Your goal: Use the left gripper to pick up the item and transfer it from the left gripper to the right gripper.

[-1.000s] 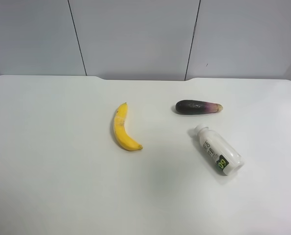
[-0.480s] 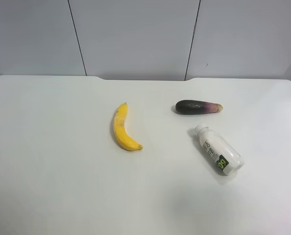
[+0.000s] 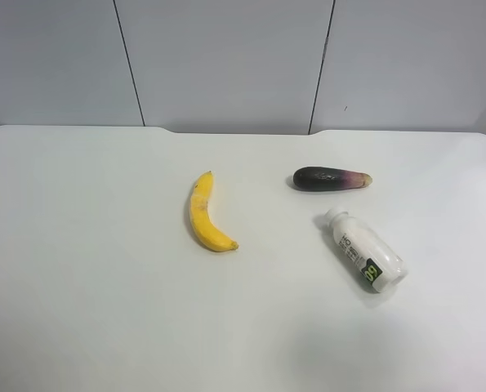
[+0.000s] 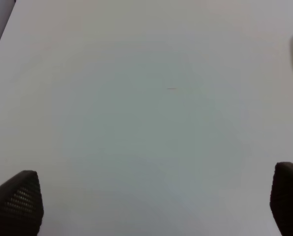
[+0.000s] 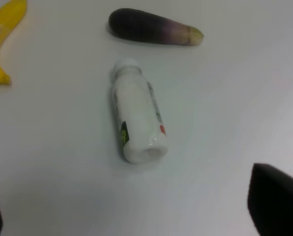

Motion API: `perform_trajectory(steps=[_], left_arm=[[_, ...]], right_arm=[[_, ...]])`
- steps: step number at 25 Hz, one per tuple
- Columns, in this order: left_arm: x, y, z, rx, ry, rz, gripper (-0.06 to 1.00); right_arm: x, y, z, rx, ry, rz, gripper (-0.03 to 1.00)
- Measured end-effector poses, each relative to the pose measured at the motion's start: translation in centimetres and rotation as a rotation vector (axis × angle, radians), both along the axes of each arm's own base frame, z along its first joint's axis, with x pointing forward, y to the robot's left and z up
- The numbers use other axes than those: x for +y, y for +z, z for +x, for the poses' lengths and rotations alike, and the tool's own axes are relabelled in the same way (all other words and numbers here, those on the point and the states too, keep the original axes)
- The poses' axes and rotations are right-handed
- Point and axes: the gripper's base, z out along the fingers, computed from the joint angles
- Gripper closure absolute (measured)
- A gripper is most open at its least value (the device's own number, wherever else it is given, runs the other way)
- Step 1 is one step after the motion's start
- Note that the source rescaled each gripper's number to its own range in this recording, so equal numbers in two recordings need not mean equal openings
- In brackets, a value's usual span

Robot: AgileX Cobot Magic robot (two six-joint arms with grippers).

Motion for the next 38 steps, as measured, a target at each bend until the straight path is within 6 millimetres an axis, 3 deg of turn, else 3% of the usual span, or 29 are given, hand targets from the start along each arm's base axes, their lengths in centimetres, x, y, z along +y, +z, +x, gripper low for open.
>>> perform_trajectory(steps=[9, 17, 38], left_arm=[[0.0, 0.0, 0.0, 0.0, 0.0, 0.0, 0.11], [0.0, 0.0, 0.0, 0.0, 0.0, 0.0, 0.11], [0.0, 0.0, 0.0, 0.0, 0.0, 0.0, 0.11]], right_arm=[[0.0, 0.0, 0.01, 0.0, -0.013, 0.0, -0.03], [-0.02, -0.02, -0.52, -0.047, -0.223, 0.006, -0.03], [-0.02, -0.02, -0.51, -0.047, -0.231, 0.005, -0.03]])
